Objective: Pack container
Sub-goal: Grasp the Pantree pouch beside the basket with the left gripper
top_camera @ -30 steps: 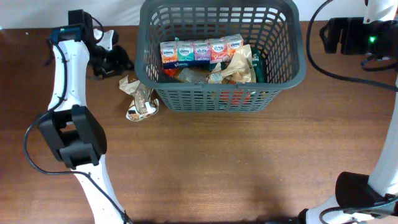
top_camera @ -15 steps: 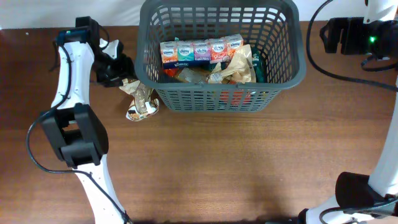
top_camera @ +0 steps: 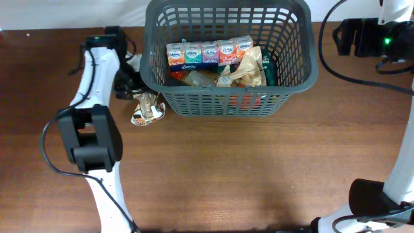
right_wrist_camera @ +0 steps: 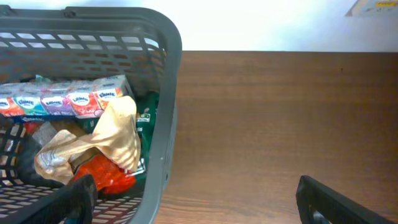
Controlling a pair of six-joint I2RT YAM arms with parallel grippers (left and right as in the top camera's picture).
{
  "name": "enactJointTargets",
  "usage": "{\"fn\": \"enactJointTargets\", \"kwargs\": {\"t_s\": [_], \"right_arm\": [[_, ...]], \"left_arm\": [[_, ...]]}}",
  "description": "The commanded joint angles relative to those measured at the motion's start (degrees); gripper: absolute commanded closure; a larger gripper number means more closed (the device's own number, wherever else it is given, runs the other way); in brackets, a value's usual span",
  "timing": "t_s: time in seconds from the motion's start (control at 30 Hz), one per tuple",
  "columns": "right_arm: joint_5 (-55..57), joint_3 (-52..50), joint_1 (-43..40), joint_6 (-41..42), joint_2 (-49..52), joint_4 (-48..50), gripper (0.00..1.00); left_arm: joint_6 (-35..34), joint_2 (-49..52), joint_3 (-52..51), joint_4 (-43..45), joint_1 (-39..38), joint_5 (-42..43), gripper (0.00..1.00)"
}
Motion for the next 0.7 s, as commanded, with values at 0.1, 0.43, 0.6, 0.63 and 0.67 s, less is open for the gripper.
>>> {"fn": "enactJointTargets", "kwargs": {"t_s": [0.1, 0.43, 0.6, 0.63, 0.67], "right_arm": [[-0.55, 0.28, -0.07, 0.66, -0.66, -0.31, 0.01], [-0.52, 0.28, -0.07, 0.66, -0.66, -0.5, 0.01], [-0.52, 0.28, -0.07, 0.66, -0.66, -0.5, 0.01], [-0.52, 0.28, -0.07, 0.66, -0.66, -0.5, 0.01], [-0.52, 0.28, -0.07, 0.66, -0.66, -0.5, 0.01]], "left_arm": [[0.79, 3.69, -3.41, 1.44, -2.03, -0.87, 0.18], [-1.07, 9.01, -7.26, 4.55, -2.05, -0.83, 0.28], [-1.29, 10.86, -7.26, 5.64, -2.05, -0.46, 0.99], [-1.27, 10.99, -7.26, 5.95, -2.05, -0.46, 0.98], [-1.25, 10.99, -7.26, 6.36, -1.97, -0.48, 0.98]]}}
